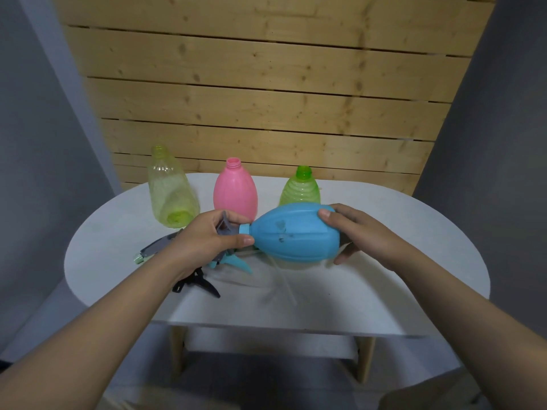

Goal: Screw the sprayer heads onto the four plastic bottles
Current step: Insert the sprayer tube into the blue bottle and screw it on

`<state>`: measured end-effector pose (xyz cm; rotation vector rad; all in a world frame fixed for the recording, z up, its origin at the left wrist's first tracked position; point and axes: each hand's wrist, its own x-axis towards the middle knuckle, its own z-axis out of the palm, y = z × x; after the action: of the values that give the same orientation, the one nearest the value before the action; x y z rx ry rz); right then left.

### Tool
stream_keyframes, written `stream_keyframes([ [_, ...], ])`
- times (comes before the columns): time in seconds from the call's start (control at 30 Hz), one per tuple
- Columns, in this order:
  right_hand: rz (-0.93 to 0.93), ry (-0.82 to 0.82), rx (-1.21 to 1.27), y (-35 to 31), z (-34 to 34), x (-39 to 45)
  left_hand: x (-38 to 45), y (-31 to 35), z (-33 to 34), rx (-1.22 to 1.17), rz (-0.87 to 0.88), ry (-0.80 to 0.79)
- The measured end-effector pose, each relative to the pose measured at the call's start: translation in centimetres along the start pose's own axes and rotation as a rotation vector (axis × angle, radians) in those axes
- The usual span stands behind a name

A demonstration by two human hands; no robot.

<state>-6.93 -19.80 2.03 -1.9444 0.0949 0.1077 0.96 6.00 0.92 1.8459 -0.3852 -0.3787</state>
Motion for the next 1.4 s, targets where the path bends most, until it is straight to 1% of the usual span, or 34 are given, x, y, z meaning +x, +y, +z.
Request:
stream_keyframes([
  [0.1,-0.017,-0.081,0.079,0.1,0.0,-0.1,0.0,0.1,0.1,-0.018,-0.011,-0.005],
  [0.17,-0.018,-0.060,0.131,-0.1,-0.1,-0.1,0.0,0.2,0.2,-0.020,0.002,-0.007],
  [0.3,0.020,-0.017,0.151,-0.4,0.1,-0.1,0.1,0.5,-0.1,0.022,0.087,0.012],
  [0.53,0.066,-0.023,0.201,-0.7,0.4,-0.2,-0.2,1.0,-0.4,0.081,0.184,-0.006],
  [0.83,0.167,-0.054,0.335,-0.4,0.2,-0.3,-0.2,1.2,-0.1,0.117,0.247,-0.001],
  [0.97,0.188,-0.112,0.350,-0.2,0.2,-0.7,0.0,1.5,-0.3,0.140,0.234,-0.012],
  [1.0,0.182,-0.105,0.318,-0.2,0.3,-0.9,0.1,1.6,-0.5,0.126,0.218,-0.017],
  [1.03,0.149,-0.073,0.230,-0.2,0.3,-1.0,0.2,1.7,-0.6,0.112,0.203,-0.017],
  [1.13,-0.064,0.053,-0.177,-0.9,0.4,-1.4,0.4,2.0,-0.4,0.148,0.208,-0.001],
  [1.2,-0.131,0.038,-0.337,-1.4,0.5,-1.5,0.6,2.3,0.2,0.175,0.226,0.003],
  [1.3,-0.119,0.000,-0.483,-1.6,0.7,-1.2,1.0,3.0,1.2,0.163,0.259,0.002],
  [1.4,-0.101,-0.026,-0.501,-1.5,0.5,-0.9,1.4,3.8,2.2,0.186,0.301,-0.007],
])
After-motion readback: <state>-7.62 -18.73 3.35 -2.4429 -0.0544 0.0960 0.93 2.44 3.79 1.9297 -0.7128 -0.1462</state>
